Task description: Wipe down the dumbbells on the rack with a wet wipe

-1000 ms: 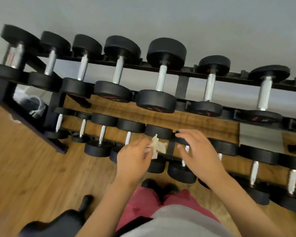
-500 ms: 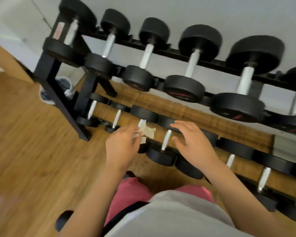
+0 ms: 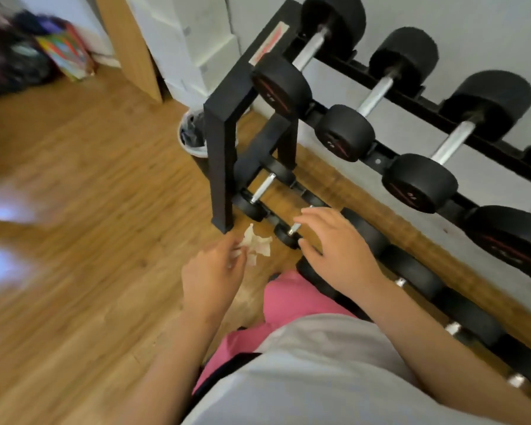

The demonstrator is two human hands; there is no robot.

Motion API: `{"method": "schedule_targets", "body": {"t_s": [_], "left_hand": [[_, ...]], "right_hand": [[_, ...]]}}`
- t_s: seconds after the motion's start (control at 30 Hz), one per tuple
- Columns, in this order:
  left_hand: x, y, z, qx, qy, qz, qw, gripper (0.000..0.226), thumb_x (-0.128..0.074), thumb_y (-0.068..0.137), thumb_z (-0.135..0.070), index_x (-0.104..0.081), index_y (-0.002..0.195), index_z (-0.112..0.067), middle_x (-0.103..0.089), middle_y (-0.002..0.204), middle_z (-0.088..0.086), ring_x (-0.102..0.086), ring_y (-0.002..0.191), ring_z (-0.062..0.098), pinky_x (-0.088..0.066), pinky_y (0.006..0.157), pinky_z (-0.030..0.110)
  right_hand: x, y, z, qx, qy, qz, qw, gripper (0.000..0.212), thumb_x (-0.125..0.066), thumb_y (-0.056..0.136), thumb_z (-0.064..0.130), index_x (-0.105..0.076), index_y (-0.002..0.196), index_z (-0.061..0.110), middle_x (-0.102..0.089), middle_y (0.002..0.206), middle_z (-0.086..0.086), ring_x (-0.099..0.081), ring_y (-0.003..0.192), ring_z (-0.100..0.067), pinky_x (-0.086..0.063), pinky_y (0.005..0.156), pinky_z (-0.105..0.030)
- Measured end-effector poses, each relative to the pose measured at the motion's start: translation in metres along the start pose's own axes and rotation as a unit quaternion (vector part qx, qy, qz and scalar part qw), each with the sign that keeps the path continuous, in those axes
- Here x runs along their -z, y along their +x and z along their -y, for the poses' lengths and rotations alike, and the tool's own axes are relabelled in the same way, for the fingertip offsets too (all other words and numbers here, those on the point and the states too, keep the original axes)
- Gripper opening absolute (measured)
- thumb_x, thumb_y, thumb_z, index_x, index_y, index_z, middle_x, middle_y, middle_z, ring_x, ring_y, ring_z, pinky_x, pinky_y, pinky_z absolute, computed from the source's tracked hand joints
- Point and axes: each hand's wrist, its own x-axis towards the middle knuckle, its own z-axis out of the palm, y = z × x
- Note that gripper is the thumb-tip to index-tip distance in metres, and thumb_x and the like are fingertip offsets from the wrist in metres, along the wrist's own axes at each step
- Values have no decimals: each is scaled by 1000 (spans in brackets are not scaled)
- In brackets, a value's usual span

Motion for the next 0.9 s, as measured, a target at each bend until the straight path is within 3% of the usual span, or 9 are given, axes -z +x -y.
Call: {"method": "schedule_targets", "body": {"t_s": [0.17, 0.33, 0.43, 0.5, 0.67, 0.77, 0.9], "left_hand": [[17, 53, 51, 45, -13, -25, 999, 14, -69, 85, -20, -67, 98, -22, -71, 74, 1, -67, 70, 34, -43, 52, 32], [24, 124, 95, 49, -29, -40, 998, 10, -68, 86, -19, -67, 96, -21, -71, 73, -2, -67, 67, 30, -38, 48, 27], [40, 176, 128, 58, -22, -49, 997, 17, -58, 89, -29, -67, 101, -19, -73, 76, 2, -68, 68, 32, -47, 48, 32], [60, 210, 149, 58, -17, -86, 994, 17, -60, 90, -25, -68, 102, -16, -74, 77, 4, -68, 68, 35, -49, 49, 35], [96, 260, 199, 111, -40, -145, 982, 14, -67, 89, -17, -68, 102, -14, -75, 85, 1, -70, 73, 33, -39, 56, 29], [107, 274, 236, 128, -66, -117, 983, 15, -69, 88, -18, -66, 103, -17, -74, 82, -4, -69, 69, 26, -35, 53, 24], [134, 305, 312, 68, -28, -75, 994, 15, -72, 85, -16, -67, 98, -19, -73, 78, -7, -66, 59, 17, -23, 49, 9]], "right_hand": [[-18, 86, 29, 26, -5, 18, 1000, 33, -64, 91, 14, -62, 124, 15, -60, 126, 0, -51, 122, -14, -37, 100, -24], [-51, 170, 53, 63, -7, 32, 998, 34, -65, 90, 14, -62, 123, 15, -64, 122, 0, -56, 116, -16, -48, 96, -31], [-67, 229, 70, 69, -11, 21, 997, 34, -66, 88, 14, -63, 122, 15, -64, 122, 0, -55, 116, -16, -47, 97, -31], [-76, 268, 87, 86, -15, 10, 996, 32, -65, 88, 13, -63, 120, 14, -64, 121, -1, -54, 116, -16, -47, 95, -31], [-106, 342, 141, 105, -5, 3, 994, 30, -63, 90, 12, -64, 120, 12, -64, 120, -3, -56, 115, -19, -48, 92, -33], [-132, 372, 173, 138, -10, -2, 990, 29, -66, 87, 12, -65, 117, 11, -66, 115, -4, -59, 109, -20, -50, 88, -32], [-179, 416, 215, 105, -13, -42, 994, 29, -70, 85, 12, -66, 114, 12, -68, 112, -3, -60, 104, -16, -51, 83, -28]]}}
